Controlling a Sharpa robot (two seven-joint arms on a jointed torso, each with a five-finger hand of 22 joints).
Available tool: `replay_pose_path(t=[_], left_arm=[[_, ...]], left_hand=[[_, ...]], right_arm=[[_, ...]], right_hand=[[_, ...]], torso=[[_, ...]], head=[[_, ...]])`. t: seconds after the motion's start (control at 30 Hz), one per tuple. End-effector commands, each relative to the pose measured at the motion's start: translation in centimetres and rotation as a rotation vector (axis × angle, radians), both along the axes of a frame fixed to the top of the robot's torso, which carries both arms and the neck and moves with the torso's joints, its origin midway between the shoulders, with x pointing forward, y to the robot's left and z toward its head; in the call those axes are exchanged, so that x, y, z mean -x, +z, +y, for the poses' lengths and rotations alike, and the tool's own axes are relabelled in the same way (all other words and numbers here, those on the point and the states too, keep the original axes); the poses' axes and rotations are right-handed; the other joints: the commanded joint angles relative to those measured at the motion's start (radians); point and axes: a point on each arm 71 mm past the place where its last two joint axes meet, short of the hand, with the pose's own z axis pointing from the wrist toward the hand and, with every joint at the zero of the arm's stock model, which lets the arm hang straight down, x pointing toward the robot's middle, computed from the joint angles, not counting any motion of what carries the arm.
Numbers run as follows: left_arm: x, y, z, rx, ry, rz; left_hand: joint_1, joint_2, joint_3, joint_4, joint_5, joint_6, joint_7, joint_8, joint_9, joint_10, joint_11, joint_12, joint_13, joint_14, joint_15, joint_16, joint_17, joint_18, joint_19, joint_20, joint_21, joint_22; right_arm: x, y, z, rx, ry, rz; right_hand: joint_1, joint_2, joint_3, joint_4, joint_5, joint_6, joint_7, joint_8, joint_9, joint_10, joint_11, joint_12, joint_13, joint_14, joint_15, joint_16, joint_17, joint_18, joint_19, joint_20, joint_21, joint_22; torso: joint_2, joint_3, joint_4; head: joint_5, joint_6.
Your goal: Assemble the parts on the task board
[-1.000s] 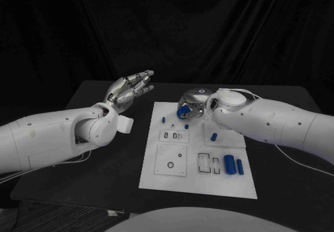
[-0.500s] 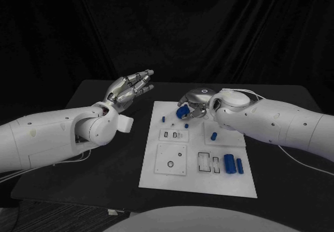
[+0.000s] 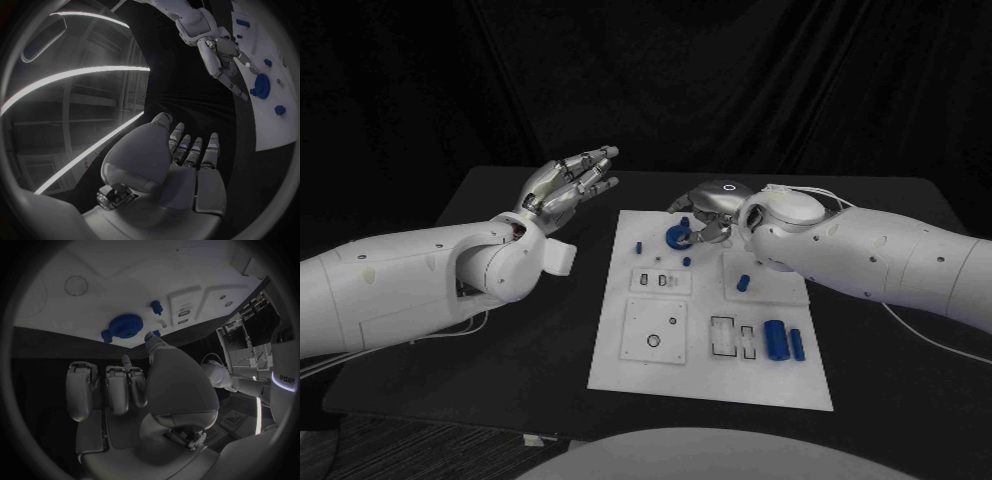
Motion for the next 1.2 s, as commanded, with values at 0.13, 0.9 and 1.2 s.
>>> replay_pose_path(t=[0.13,0.9,1.2], left_arm=[[0.1,0.0,-0.1,0.01,-0.01,-0.007],[0.1,-0.4,0.3,0.007,-0.002,0.001],[0.2,-0.8,0.3,0.008,-0.005,0.009]], left_hand=[[0.009,0.002,0.006,0.001,0.005,-0.002,0.003,0.005,0.0,0.001,0.005,0.005,0.001,0.003,0.008,0.007,0.001,-0.001,0.008,-0.002,0.005,0.002],[0.009,0.002,0.008,0.0,0.005,0.001,0.004,0.006,0.0,0.001,0.005,0.005,0.001,0.003,0.008,0.008,0.002,-0.001,0.008,-0.002,0.005,0.001],[0.008,0.0,0.009,0.0,0.005,0.001,0.004,0.006,0.001,0.002,0.005,0.007,0.002,0.004,0.008,0.008,0.002,-0.001,0.009,-0.002,0.005,0.001]], right_arm=[[0.2,0.2,-0.4,-0.031,-0.004,-0.025],[3.9,4.2,-15.0,-0.203,-0.211,-0.12],[5.1,2.7,-19.0,-0.188,-0.301,-0.106]], right_hand=[[-0.009,0.006,0.003,0.012,-0.007,0.031,0.002,0.007,0.002,0.106,-0.004,0.004,0.263,0.106,-0.006,0.003,0.263,-0.004,0.037,-0.007,-0.005,0.214],[0.024,-0.011,0.004,0.013,0.049,0.184,-0.007,0.124,0.053,0.106,-0.012,0.004,0.263,0.106,-0.013,0.003,0.263,-0.018,0.072,-0.014,0.036,0.241],[0.019,-0.015,0.0,0.015,0.049,0.176,-0.007,0.132,0.057,0.106,-0.012,0.004,0.263,0.106,-0.014,0.003,0.263,-0.018,0.073,-0.015,0.038,0.242]], torso=[[0.0,-0.0004,0.0009],[-0.003,-0.0015,-0.0011],[-0.005,-0.0023,-0.0033]], head=[[0.001,0.0],[0.0,0.003],[-0.011,0.003]])
